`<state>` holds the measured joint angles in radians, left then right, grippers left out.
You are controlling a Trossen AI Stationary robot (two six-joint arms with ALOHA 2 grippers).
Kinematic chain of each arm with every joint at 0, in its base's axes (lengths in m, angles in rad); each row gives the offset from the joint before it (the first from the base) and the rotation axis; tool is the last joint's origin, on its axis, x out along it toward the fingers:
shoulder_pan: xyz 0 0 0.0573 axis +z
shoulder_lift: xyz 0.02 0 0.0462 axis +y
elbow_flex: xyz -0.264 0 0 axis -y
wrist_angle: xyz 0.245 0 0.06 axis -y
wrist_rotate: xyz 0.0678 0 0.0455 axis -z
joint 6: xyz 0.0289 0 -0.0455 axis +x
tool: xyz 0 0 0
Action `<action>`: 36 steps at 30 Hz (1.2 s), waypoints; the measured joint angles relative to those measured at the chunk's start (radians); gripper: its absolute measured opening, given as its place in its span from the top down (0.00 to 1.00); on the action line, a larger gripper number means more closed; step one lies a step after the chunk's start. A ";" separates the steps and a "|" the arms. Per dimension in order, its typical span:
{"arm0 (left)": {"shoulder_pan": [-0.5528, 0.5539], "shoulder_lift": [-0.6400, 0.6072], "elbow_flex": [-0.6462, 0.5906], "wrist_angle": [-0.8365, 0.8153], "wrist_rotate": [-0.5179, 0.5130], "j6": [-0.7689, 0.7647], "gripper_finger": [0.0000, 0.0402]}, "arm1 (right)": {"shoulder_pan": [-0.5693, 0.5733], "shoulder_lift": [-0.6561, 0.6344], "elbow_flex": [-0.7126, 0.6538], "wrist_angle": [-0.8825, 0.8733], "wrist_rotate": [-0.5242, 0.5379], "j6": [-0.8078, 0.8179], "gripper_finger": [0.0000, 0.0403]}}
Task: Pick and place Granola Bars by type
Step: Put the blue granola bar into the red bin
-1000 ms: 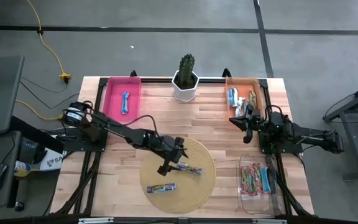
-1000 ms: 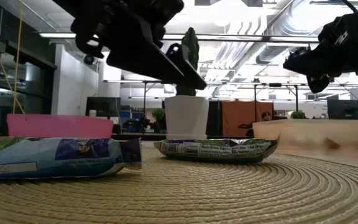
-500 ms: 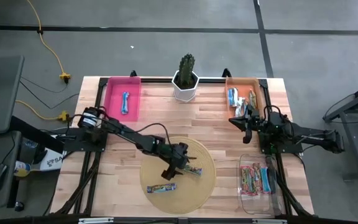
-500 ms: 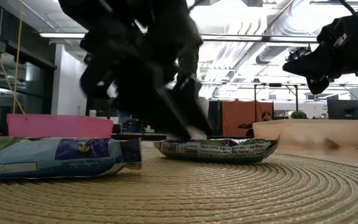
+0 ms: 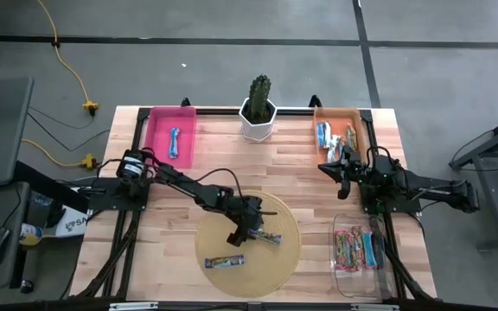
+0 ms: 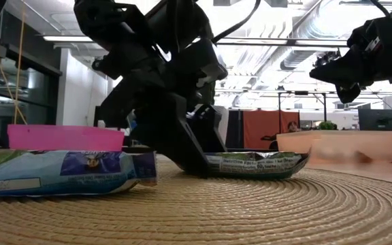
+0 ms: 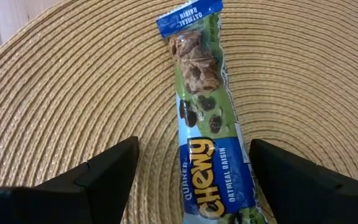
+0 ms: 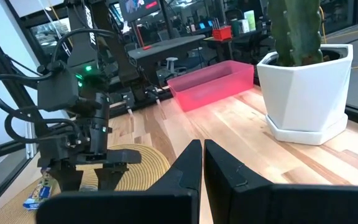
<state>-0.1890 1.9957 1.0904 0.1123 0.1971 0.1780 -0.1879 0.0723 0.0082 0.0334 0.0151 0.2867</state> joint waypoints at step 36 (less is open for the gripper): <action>-0.001 -0.005 0.201 -0.178 -0.018 -0.069 0.82 | 0.000 0.000 0.000 0.000 0.000 0.000 1.00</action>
<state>-0.1898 1.9907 1.2910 -0.0661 0.1794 0.1086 -0.1882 0.0723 0.0082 0.0334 0.0151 0.2870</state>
